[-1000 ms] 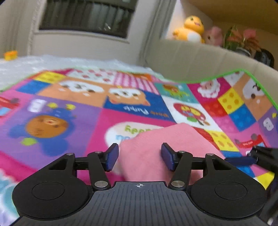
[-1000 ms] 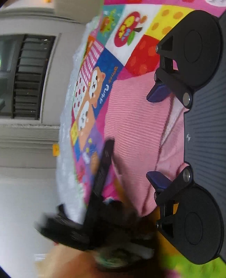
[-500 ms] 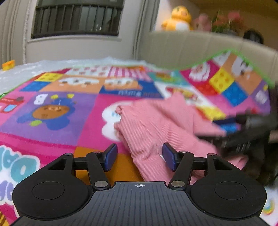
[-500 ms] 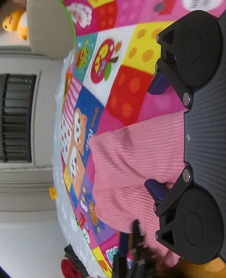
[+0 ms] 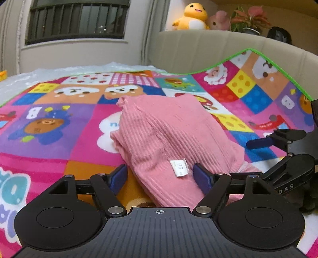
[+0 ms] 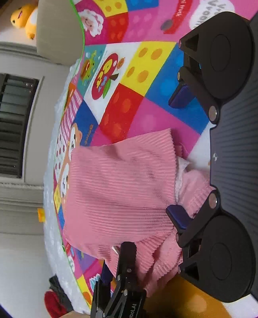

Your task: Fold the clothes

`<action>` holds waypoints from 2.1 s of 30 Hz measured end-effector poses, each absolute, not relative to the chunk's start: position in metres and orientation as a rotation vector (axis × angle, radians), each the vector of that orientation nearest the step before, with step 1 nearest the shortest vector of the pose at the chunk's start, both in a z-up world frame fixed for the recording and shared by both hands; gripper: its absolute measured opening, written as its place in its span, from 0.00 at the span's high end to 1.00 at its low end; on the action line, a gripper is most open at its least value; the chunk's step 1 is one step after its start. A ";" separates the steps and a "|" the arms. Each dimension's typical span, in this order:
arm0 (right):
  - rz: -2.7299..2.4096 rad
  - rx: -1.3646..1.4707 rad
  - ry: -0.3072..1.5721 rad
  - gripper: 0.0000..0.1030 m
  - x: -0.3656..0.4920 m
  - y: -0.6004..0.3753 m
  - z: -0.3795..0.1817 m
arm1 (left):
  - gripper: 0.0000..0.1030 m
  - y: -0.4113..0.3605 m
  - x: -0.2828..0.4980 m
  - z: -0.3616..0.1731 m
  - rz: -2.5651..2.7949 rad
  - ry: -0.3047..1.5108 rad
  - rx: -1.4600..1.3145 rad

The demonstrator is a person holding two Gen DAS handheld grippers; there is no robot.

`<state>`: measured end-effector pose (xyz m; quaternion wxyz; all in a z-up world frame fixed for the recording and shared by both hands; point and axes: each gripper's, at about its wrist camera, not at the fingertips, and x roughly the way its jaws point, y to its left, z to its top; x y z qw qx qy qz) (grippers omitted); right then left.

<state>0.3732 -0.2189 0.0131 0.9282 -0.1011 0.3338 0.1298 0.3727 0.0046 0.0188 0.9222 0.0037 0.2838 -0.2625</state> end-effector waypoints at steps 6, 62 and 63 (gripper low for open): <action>0.292 -0.233 0.581 0.00 0.350 -0.213 0.017 | 0.22 0.009 0.374 0.015 -0.533 0.595 -0.015; 0.166 -0.069 0.596 0.00 0.226 -0.270 0.004 | 0.00 -0.024 0.198 0.004 -0.027 0.567 0.064; 0.163 -0.069 0.595 0.00 0.226 -0.270 0.004 | 0.00 -0.023 0.198 0.004 -0.026 0.566 0.066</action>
